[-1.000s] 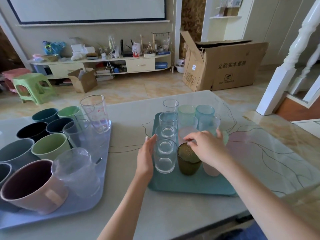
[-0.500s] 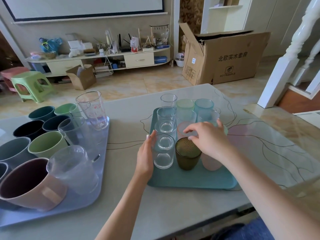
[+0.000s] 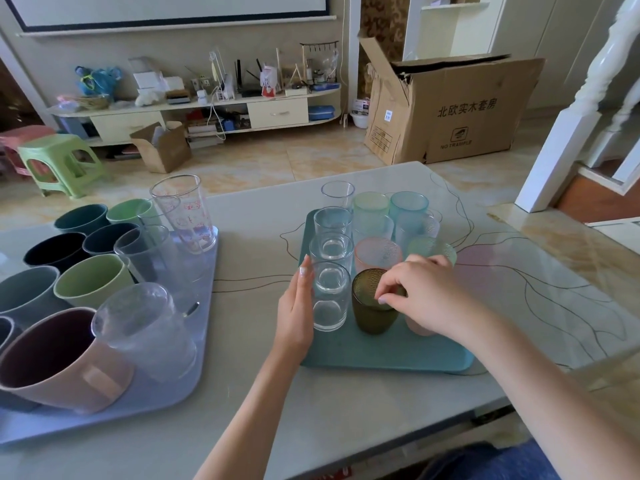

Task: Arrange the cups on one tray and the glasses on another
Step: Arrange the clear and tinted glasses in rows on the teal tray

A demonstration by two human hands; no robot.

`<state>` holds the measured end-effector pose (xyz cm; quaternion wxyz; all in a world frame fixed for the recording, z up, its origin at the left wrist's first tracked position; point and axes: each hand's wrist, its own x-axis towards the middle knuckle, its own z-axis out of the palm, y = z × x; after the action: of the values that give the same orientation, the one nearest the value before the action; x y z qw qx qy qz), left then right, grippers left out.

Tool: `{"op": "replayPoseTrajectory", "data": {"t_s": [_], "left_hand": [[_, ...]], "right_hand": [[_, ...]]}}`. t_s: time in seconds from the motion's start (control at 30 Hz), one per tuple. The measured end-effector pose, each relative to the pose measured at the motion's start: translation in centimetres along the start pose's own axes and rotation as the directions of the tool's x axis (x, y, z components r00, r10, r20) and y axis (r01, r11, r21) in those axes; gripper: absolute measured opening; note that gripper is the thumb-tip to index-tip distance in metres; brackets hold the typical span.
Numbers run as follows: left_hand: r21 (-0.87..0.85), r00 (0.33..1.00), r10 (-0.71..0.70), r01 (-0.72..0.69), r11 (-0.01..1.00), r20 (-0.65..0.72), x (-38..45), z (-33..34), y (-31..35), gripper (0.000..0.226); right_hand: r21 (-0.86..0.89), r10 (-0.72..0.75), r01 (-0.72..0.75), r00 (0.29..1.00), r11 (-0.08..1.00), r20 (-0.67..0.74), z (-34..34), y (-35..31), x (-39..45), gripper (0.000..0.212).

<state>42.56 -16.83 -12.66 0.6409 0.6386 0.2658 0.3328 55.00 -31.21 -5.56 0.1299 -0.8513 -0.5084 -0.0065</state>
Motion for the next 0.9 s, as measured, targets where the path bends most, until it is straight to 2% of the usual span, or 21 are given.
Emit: {"op": "replayPoseTrajectory", "data": {"t_s": [0.1,0.23,0.5,0.6,0.7,0.77,0.83,0.9], "left_hand": [[0.036,1.0,0.001,-0.001,0.999,0.002,-0.1,0.1,0.1,0.06],[0.037,1.0,0.001,-0.001,0.999,-0.006,-0.2,0.0,0.1,0.068],[0.023,0.999,-0.044,0.044,0.999,0.008,0.0,-0.2,0.6,0.049],[-0.021,0.994,-0.053,0.051,0.998,-0.1,0.7,-1.1,1.0,0.045],[0.171,0.984,-0.012,0.043,0.984,-0.179,0.9,-2.8,0.8,0.037],[0.407,0.992,-0.004,0.054,0.912,-0.123,0.9,-3.5,-0.2,0.04],[0.633,1.0,-0.004,0.014,0.774,-0.017,1.2,-3.6,-1.0,0.045],[0.703,0.999,-0.021,-0.006,0.711,0.029,1.6,-3.6,-1.2,0.047]], "right_hand": [[-0.002,0.024,-0.024,1.0,1.0,0.003,-0.3,-0.2,0.0,0.007],[0.024,0.064,-0.065,0.997,0.998,0.036,-0.1,-0.2,0.2,0.007],[0.048,0.022,-0.021,0.999,0.999,-0.026,-2.3,-1.2,0.8,0.012],[0.136,0.046,-0.033,0.994,0.99,-0.097,-3.0,-1.3,2.7,0.01],[0.205,0.085,-0.047,0.98,0.978,-0.181,-2.7,-0.7,6.0,0.014],[0.19,0.114,-0.07,0.966,0.979,-0.23,-2.2,-0.4,8.9,0.02],[0.139,0.102,-0.069,0.965,0.988,-0.243,-1.7,-0.3,12.0,0.028],[0.077,0.08,-0.066,0.976,0.995,-0.2,-1.1,-0.6,14.9,0.033]]}}
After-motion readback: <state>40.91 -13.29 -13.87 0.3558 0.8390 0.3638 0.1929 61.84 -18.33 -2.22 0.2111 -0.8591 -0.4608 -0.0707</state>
